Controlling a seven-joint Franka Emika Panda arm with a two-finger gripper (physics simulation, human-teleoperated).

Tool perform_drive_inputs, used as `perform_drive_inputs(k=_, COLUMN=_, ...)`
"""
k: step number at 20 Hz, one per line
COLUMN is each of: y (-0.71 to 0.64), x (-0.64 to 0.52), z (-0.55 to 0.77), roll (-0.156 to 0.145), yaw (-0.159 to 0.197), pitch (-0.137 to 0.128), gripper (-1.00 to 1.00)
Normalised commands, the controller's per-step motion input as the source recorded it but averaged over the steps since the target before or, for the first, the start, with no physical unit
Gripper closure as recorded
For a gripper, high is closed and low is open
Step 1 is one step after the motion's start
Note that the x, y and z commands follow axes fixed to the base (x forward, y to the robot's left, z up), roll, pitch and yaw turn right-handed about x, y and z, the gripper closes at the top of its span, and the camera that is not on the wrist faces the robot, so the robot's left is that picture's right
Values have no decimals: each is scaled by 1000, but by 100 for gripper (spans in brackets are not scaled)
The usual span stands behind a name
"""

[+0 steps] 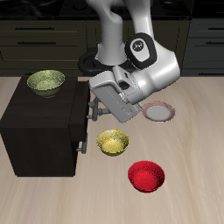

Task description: Open the top drawer of the wooden cabinet

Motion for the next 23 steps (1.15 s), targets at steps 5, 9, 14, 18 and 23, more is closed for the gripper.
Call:
perform_drive_inputs(k=5, y=991, x=186, z=37, roll=142, yaw=-18, pitch=-6, gripper=100)
perform_drive_inputs(k=9, y=1014, x=138, z=-83, roll=135, yaw=-42, pitch=40, gripper=100)
perform_drive_inputs(k=14, y=1325, x=21, z=-64, roll=174, yaw=-65, pitch=35, gripper=100)
perform_drive_inputs(k=18, y=1262, x=-123, z=-23, roll=198, yaw=-45, pitch=37, gripper=100)
perform_drive_inputs(k=23, y=516, x=-66, z=-4, roll=61, yaw=0, pitch=-1, gripper=100)
